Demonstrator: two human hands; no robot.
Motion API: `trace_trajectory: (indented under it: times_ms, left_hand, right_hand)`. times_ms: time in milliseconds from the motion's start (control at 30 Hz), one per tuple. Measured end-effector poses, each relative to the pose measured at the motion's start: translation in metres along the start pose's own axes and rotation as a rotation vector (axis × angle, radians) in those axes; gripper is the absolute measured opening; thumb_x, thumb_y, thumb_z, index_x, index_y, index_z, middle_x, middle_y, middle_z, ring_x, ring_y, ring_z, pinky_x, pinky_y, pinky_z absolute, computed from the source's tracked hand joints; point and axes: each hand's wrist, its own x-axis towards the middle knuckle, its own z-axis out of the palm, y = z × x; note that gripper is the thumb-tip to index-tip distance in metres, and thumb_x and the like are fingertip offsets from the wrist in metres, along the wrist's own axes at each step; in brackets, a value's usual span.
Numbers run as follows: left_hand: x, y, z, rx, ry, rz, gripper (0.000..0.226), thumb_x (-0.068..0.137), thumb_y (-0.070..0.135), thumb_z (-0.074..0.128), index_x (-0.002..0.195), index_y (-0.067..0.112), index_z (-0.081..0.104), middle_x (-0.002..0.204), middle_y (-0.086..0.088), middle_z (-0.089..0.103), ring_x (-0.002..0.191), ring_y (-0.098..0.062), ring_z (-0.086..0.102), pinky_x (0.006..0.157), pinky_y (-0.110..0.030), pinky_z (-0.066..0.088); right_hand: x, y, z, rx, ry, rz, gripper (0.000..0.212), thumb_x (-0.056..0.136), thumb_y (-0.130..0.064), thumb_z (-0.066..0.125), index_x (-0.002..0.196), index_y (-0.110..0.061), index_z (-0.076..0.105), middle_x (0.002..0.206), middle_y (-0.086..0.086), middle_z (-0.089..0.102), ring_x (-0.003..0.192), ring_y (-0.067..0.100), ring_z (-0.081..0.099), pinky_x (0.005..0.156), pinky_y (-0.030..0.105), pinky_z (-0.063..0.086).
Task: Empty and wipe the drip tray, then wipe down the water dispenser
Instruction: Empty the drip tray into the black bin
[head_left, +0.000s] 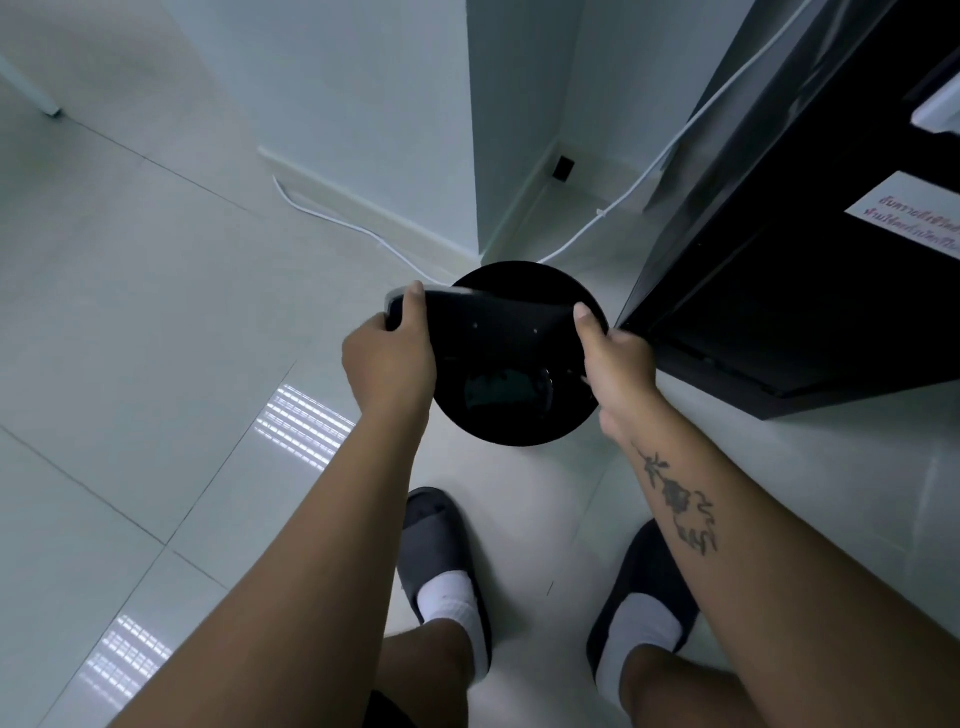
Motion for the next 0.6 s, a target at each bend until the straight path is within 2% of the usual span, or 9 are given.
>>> trace_trajectory:
  times_ms: [67, 133, 167, 233, 300, 400, 467, 567, 600]
  left_hand:
    - [0.0, -0.001, 0.001, -0.003, 0.007, 0.008, 0.059, 0.083, 0.064, 0.057, 0.059, 0.015, 0.034, 0.054, 0.005, 0.03, 0.043, -0.011, 0.028, 0.04, -0.02, 0.026]
    - [0.0, -0.004, 0.0, 0.028, -0.004, -0.024, 0.058, 0.084, 0.063, 0.058, 0.061, 0.013, 0.037, 0.058, 0.002, 0.034, 0.05, -0.015, 0.032, 0.046, -0.025, 0.029]
    - [0.0, -0.006, -0.001, 0.032, -0.007, -0.036, 0.058, 0.085, 0.062, 0.058, 0.062, 0.012, 0.04, 0.06, 0.001, 0.036, 0.052, -0.017, 0.033, 0.047, -0.026, 0.029]
    - [0.003, -0.007, -0.002, 0.009, 0.007, -0.034, 0.058, 0.084, 0.064, 0.058, 0.065, 0.012, 0.041, 0.06, 0.0, 0.035, 0.051, -0.016, 0.032, 0.047, -0.027, 0.029]
    - [0.004, -0.008, -0.002, -0.005, 0.001, -0.057, 0.058, 0.084, 0.065, 0.058, 0.067, 0.011, 0.043, 0.062, 0.0, 0.037, 0.052, -0.015, 0.033, 0.047, -0.028, 0.029]
    - [0.004, -0.014, -0.003, 0.009, -0.016, -0.075, 0.059, 0.085, 0.062, 0.059, 0.061, 0.011, 0.04, 0.061, 0.001, 0.037, 0.051, -0.016, 0.033, 0.047, -0.027, 0.029]
    - [0.004, -0.017, -0.002, -0.004, -0.012, -0.082, 0.059, 0.083, 0.064, 0.059, 0.062, 0.013, 0.037, 0.059, 0.003, 0.033, 0.05, -0.014, 0.029, 0.045, -0.024, 0.027]
    - [0.003, -0.022, -0.002, -0.046, -0.037, -0.152, 0.054, 0.083, 0.062, 0.061, 0.071, 0.011, 0.047, 0.065, 0.0, 0.04, 0.056, -0.016, 0.036, 0.05, -0.027, 0.033]
    - [0.002, -0.023, -0.002, -0.051, -0.043, -0.165, 0.052, 0.083, 0.062, 0.061, 0.074, 0.012, 0.051, 0.068, 0.0, 0.043, 0.058, -0.016, 0.039, 0.051, -0.027, 0.035]
  right_hand:
    - [0.002, 0.002, -0.001, -0.019, 0.021, -0.044, 0.052, 0.083, -0.061, 0.061, 0.072, -0.011, 0.052, 0.071, 0.007, 0.054, 0.064, 0.021, 0.055, 0.059, 0.03, 0.048]
    - [-0.001, 0.008, 0.0, -0.036, 0.002, 0.003, 0.053, 0.084, -0.058, 0.061, 0.077, -0.006, 0.056, 0.078, 0.011, 0.06, 0.077, 0.03, 0.066, 0.072, 0.041, 0.059]
    - [-0.002, 0.009, 0.001, -0.038, -0.01, 0.021, 0.051, 0.084, -0.057, 0.061, 0.077, -0.008, 0.056, 0.078, 0.01, 0.059, 0.078, 0.03, 0.066, 0.077, 0.045, 0.059]
    - [-0.002, 0.008, 0.002, -0.044, 0.005, -0.035, 0.048, 0.084, -0.058, 0.062, 0.071, -0.013, 0.05, 0.072, 0.006, 0.052, 0.065, 0.023, 0.057, 0.065, 0.037, 0.054]
    - [0.0, 0.007, 0.003, -0.05, 0.012, -0.07, 0.049, 0.082, -0.058, 0.063, 0.065, -0.014, 0.049, 0.067, 0.003, 0.052, 0.062, 0.021, 0.055, 0.058, 0.03, 0.049]
    - [0.002, 0.013, 0.002, -0.04, -0.017, 0.009, 0.046, 0.083, -0.055, 0.064, 0.068, -0.013, 0.053, 0.076, 0.005, 0.059, 0.079, 0.028, 0.066, 0.075, 0.039, 0.058]
    - [0.004, 0.017, 0.002, -0.048, -0.017, -0.002, 0.047, 0.083, -0.055, 0.064, 0.066, -0.014, 0.05, 0.073, 0.003, 0.056, 0.07, 0.023, 0.061, 0.071, 0.035, 0.055]
    - [0.005, 0.017, 0.003, -0.072, -0.019, 0.009, 0.047, 0.084, -0.053, 0.064, 0.061, -0.016, 0.047, 0.068, -0.001, 0.053, 0.065, 0.017, 0.055, 0.069, 0.036, 0.054]
    - [0.004, 0.017, 0.003, -0.077, -0.012, 0.006, 0.048, 0.084, -0.053, 0.064, 0.059, -0.017, 0.045, 0.065, -0.002, 0.051, 0.061, 0.016, 0.053, 0.064, 0.033, 0.054]
